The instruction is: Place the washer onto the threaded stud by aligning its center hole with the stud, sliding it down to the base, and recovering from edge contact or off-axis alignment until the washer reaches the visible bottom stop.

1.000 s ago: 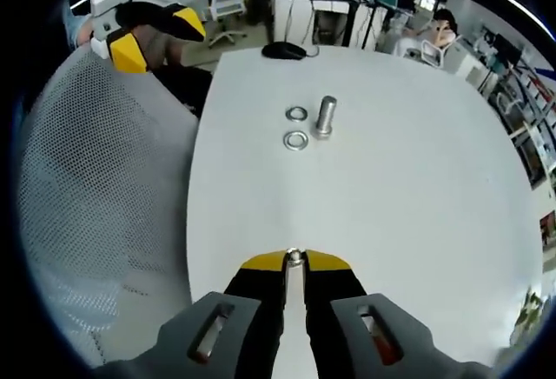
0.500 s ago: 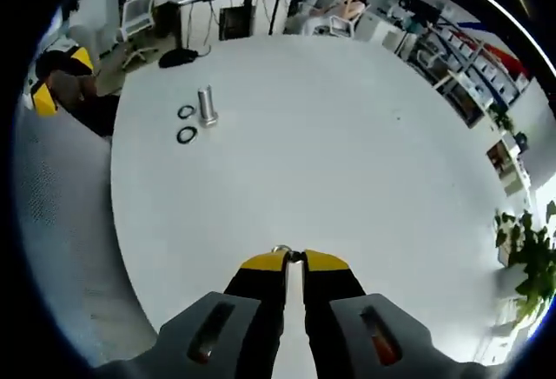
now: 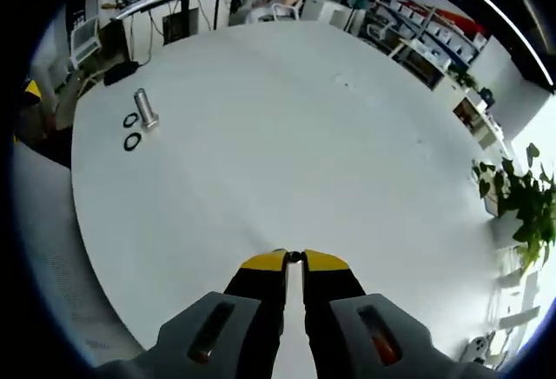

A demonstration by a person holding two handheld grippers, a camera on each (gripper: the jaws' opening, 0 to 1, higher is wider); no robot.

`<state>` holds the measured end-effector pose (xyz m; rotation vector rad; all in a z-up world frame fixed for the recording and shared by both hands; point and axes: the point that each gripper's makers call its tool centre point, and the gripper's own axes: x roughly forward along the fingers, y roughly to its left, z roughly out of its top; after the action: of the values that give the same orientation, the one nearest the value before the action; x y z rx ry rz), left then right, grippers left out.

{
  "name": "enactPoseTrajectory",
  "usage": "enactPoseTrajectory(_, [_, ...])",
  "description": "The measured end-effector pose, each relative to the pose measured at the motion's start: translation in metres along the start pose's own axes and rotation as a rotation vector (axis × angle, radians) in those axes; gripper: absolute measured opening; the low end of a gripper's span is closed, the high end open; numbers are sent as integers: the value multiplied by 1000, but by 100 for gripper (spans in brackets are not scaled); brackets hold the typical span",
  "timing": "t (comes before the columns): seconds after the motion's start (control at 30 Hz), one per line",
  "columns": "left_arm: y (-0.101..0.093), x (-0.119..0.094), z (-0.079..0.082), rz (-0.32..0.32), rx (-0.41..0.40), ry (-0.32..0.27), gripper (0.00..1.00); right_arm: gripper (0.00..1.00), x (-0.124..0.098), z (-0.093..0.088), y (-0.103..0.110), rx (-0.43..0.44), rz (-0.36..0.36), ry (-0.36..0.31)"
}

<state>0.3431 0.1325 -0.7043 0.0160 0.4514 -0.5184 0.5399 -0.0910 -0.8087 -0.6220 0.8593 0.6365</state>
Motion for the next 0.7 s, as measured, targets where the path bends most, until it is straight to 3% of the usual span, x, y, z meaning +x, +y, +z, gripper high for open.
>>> enactPoseTrajectory(0.3, [0,0,-1,-1,0,4,32,7,5,-5,4,-14,0,25])
enactPoseTrajectory(0.37, [0,0,-1,-1,1,4,32,3,4,-1,3,-18,-3,6])
enactPoseTrajectory(0.7, [2,-1,-1,13,-7,2,32,5,9,-7,1,13,16,16])
